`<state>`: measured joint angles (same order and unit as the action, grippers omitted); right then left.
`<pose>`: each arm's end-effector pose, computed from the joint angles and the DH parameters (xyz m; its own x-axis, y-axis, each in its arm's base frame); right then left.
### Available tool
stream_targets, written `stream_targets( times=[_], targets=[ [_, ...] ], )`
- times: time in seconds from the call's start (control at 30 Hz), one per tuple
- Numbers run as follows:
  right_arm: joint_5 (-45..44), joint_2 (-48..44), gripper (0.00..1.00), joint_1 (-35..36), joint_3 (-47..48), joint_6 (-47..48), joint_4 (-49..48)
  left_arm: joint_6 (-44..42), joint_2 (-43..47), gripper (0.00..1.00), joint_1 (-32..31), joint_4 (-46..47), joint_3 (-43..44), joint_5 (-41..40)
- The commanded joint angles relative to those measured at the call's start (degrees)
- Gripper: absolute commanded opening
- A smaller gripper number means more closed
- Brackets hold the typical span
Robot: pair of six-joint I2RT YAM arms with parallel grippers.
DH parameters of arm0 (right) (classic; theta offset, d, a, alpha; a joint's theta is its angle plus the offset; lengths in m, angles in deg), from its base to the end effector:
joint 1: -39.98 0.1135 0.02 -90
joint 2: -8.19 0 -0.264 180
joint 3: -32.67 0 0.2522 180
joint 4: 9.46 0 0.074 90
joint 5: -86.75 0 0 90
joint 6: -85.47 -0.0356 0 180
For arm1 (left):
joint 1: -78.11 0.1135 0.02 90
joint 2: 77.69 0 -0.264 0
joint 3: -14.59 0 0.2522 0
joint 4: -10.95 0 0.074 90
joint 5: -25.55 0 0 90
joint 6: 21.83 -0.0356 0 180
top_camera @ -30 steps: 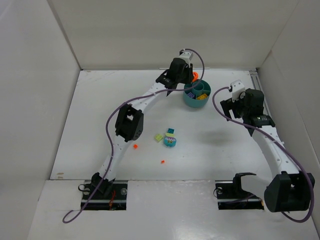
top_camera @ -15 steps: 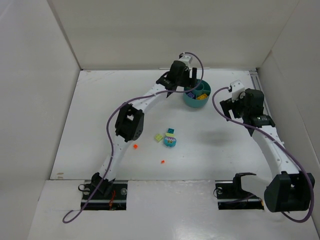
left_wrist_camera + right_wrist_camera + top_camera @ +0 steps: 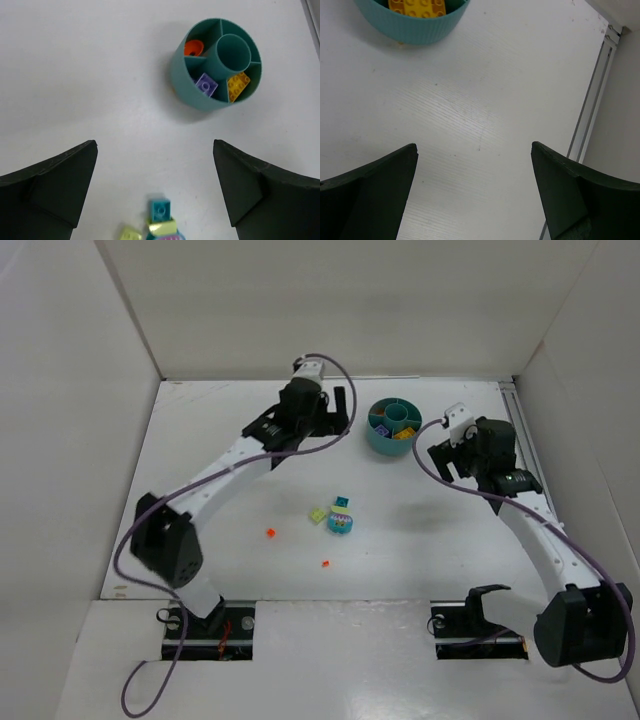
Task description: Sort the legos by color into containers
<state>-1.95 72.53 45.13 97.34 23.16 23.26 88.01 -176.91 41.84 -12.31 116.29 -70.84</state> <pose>0.2493 0.0233 0.2942 -0.4218 -0.5045 -0.7534 -0.3443 0.8578 -0.3816 0.3382 -0.2432 0.3462 -0.4401 -0.0954 -0.8929 0.3770 0.8828 -0.2802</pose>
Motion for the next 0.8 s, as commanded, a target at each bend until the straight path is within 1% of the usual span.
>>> stream_targets(
  times=[0.0,0.03,0.07,0.1,0.13,0.17,0.2,0.23,0.3,0.33,0.37,0.47,0.57,0.67,0.77],
  targets=[
    [-5.1,-1.2,1.0,5.6,1.6,1.0,-0.7,11.8,13.9,1.0,0.2,-4.5,-15.7,-9.0],
    [-5.2,-1.8,1.0,6.5,1.6,1.0,-0.7,11.9,16.7,1.0,0.2,-6.2,-19.1,-9.1],
    [-7.0,-1.8,1.0,7.4,1.6,0.4,-0.7,17.0,19.2,1.0,0.2,-8.2,-22.2,-11.3],
    [-7.5,-2.5,1.0,8.1,1.6,0.4,-0.7,19.7,23.5,1.0,0.2,-11.9,-25.1,-11.3],
    [-7.5,-2.5,1.0,8.7,1.6,0.4,-0.7,22.3,25.4,0.97,0.2,-13.9,-29.7,-12.1],
    [-8.1,-2.5,1.0,9.6,1.6,0.4,-0.7,25.0,27.0,0.93,0.2,-15.7,-32.1,-12.1],
    [-9.1,-2.5,1.0,9.6,1.6,-0.3,-0.7,29.4,28.5,0.91,0.2,-18.3,-34.4,-12.1],
    [-9.1,-2.5,1.0,10.1,1.6,-0.3,-0.7,31.4,31.0,0.89,0.2,-19.3,-38.7,-12.1],
    [-9.7,-2.0,1.0,10.8,1.6,-0.9,-0.1,34.8,33.0,0.85,0.2,-21.3,-42.6,-10.8],
    [-9.7,-2.0,1.0,11.3,1.6,-0.9,-0.1,36.7,34.9,0.77,0.2,-21.3,-44.4,-10.1],
    [-9.7,-1.4,1.0,11.3,1.6,-0.9,-0.8,37.5,35.8,0.73,0.2,-21.3,-47.6,-10.1],
    [-9.7,-0.8,1.0,11.3,1.6,-0.9,-0.8,39.7,37.9,0.65,0.2,-22.4,-50.4,-10.1],
    [-9.7,0.5,1.0,11.8,2.2,-0.9,-0.8,39.7,37.9,0.63,0.2,-22.4,-50.4,-10.1],
    [-9.7,1.1,1.0,11.8,2.2,-0.9,-0.2,37.3,36.0,0.6,0.2,-19.9,-50.4,-9.5],
    [-9.7,1.1,1.0,11.8,2.2,-0.9,-0.2,36.8,33.0,0.59,0.2,-19.1,-50.4,-10.3]
  ],
)
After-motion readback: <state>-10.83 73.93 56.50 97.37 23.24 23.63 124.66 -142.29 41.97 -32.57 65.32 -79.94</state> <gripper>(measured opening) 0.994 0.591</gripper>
